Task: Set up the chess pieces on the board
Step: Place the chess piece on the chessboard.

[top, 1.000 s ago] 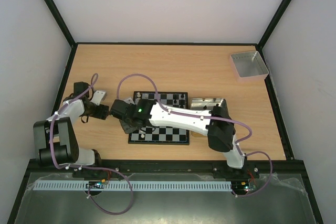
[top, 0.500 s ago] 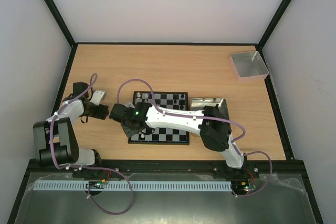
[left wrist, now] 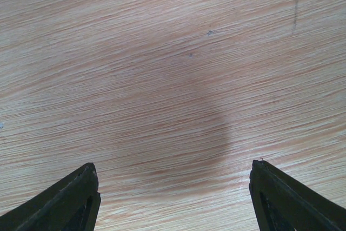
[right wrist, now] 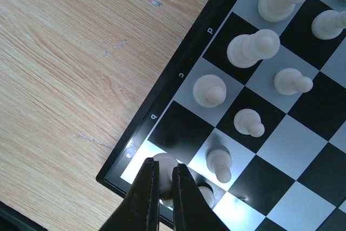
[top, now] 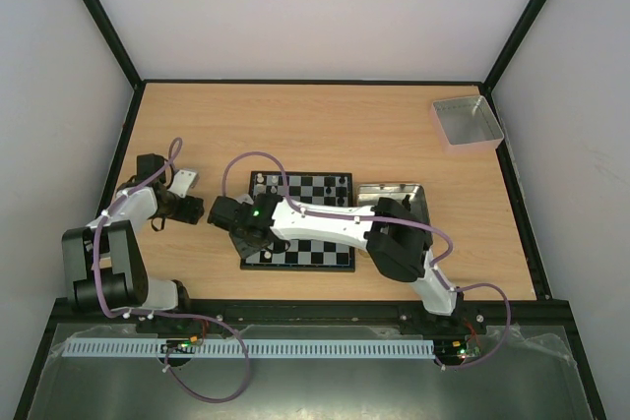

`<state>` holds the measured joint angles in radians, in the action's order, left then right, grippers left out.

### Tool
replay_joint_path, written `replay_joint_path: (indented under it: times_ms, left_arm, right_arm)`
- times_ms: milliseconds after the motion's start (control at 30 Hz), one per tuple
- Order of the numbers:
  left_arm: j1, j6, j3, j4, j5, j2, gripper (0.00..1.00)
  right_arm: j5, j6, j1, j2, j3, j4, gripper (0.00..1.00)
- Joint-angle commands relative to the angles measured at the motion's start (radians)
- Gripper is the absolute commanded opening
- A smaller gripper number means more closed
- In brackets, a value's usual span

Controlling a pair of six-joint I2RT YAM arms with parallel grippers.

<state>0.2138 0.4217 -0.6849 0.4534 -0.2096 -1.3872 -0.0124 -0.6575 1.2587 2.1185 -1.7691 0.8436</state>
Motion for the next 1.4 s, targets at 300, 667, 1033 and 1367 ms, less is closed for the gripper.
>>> replay_joint_path:
  times_ms: [300,667,1033,1367]
  left_arm:
    - [0.006,0.008,0.014,0.000,-0.013,0.013,0.76]
    - [0.006,0.012,0.024,-0.009,-0.014,-0.001,0.76]
    - [0.006,0.014,0.026,-0.013,-0.022,-0.007,0.76]
    - [0.005,0.014,0.030,-0.019,-0.022,-0.007,0.76]
  right_arm:
    - [-0.002,0.015,-0.028,0.021,0.033,-0.037,0.03]
    - [-0.013,0.018,-0.038,0.047,0.015,-0.040,0.03]
    - [-0.015,0.018,-0.043,0.055,0.008,-0.043,0.08]
    - [-0.022,0.018,-0.048,0.058,-0.009,-0.046,0.11]
